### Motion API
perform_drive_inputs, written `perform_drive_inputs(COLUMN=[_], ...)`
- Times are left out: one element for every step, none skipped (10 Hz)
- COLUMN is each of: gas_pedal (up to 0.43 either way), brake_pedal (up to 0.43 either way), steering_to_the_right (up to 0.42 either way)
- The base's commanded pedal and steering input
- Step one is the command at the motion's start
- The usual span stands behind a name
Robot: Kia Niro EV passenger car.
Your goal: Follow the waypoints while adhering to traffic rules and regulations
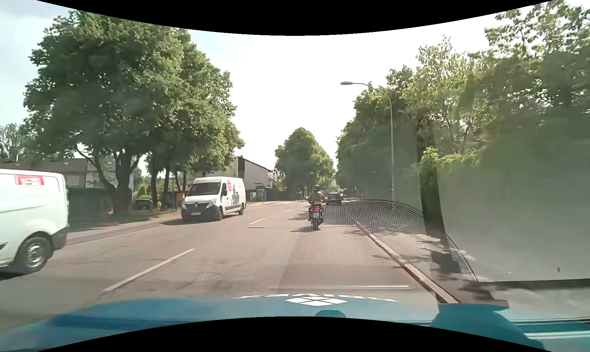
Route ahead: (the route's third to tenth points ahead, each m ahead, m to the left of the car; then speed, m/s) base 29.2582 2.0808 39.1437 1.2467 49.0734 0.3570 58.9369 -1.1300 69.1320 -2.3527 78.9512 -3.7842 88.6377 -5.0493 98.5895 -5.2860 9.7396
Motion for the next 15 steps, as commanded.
perform_drive_inputs(gas_pedal=[0.0,0.0,0.0,0.0,0.0,0.0,0.0,0.0,0.0,0.0,0.0,0.0,0.0,0.0,0.0], brake_pedal=[0.0,0.0,0.0,0.0,0.0,0.0,0.0,0.0,0.0,0.0,0.006,0.018,0.037,0.055,0.073], steering_to_the_right=[0.02,0.019,0.019,0.018,0.018,0.018,0.018,0.018,0.018,0.018,0.018,0.018,0.017,0.018,0.017])
